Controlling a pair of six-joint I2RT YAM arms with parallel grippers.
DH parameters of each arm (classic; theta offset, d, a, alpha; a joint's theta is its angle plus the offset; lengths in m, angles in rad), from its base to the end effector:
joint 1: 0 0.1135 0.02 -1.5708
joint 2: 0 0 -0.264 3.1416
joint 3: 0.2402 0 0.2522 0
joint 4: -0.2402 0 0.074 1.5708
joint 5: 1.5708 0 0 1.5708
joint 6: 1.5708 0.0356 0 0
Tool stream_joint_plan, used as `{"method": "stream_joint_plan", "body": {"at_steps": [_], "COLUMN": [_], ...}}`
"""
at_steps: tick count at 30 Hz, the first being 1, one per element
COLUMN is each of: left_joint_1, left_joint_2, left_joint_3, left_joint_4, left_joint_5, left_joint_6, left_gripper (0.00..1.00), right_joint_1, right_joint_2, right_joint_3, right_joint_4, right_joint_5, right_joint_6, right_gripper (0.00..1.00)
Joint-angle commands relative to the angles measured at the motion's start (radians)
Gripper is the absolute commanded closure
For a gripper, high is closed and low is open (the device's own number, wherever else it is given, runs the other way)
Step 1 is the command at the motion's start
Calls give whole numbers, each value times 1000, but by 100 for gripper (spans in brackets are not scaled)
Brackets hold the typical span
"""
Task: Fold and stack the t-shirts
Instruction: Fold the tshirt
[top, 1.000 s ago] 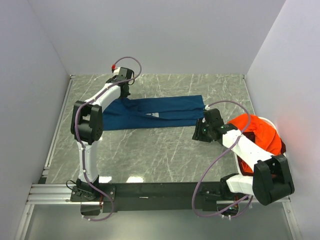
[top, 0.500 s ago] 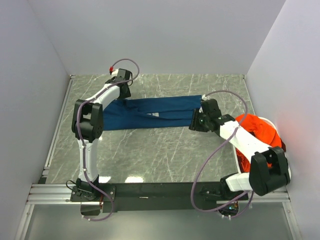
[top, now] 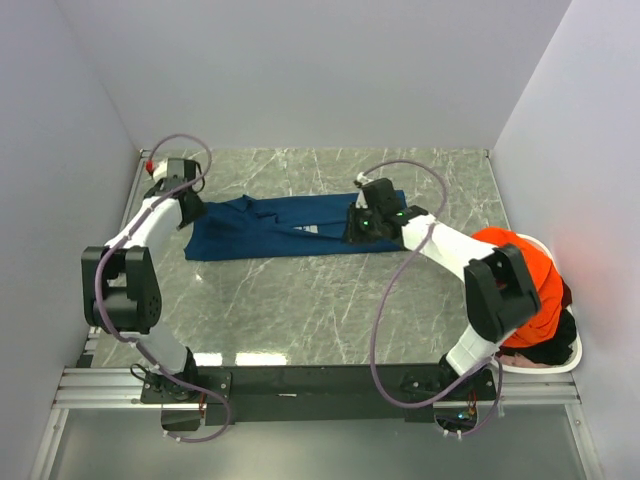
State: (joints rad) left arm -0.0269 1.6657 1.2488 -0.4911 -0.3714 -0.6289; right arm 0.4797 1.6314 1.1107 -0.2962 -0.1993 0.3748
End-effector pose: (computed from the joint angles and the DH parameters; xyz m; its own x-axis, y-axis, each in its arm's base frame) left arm 0.3595 0.0033 0.2475 -0.5207 -0.5343 -0.6659 -0.6238 0.7706 -0.1306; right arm 0.3098 0.1691 0.2278 -0.8115 -0.0176 -0.5841 -0.2961 0.8742 0.3849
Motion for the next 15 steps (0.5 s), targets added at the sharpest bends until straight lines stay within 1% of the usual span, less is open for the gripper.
{"method": "stream_joint_plan", "body": {"at_steps": [1, 2, 3, 4, 8, 12, 15], "left_joint_1": [24, 24, 54, 59, 71, 91, 111], "left_joint_2": [14, 12, 15, 22, 46, 75, 91], "left_joint_3": [-100, -115, -133, -137, -146, -176, -189], "left_joint_4": [35, 43, 49, 52, 54, 23, -4], "left_joint_5": [58, 60, 57, 55, 55, 28, 17], "left_joint_6": [-15, -14, -9, -8, -6, -23, -26], "left_gripper": [56, 58, 63, 65, 68, 74, 75], "right_joint_1": [37, 42, 52, 54, 56, 56, 53], "right_joint_2": [64, 79, 111, 125, 188, 257, 301], "right_joint_3": [80, 90, 100, 113, 136, 161, 184], "right_joint_4": [51, 51, 55, 60, 86, 94, 100], "right_joint_5": [-34, -37, -37, -40, -52, -52, -48], "right_joint_6": [-13, -13, -8, -4, 19, 32, 36], "right_gripper": [74, 76, 77, 78, 80, 81, 82]}}
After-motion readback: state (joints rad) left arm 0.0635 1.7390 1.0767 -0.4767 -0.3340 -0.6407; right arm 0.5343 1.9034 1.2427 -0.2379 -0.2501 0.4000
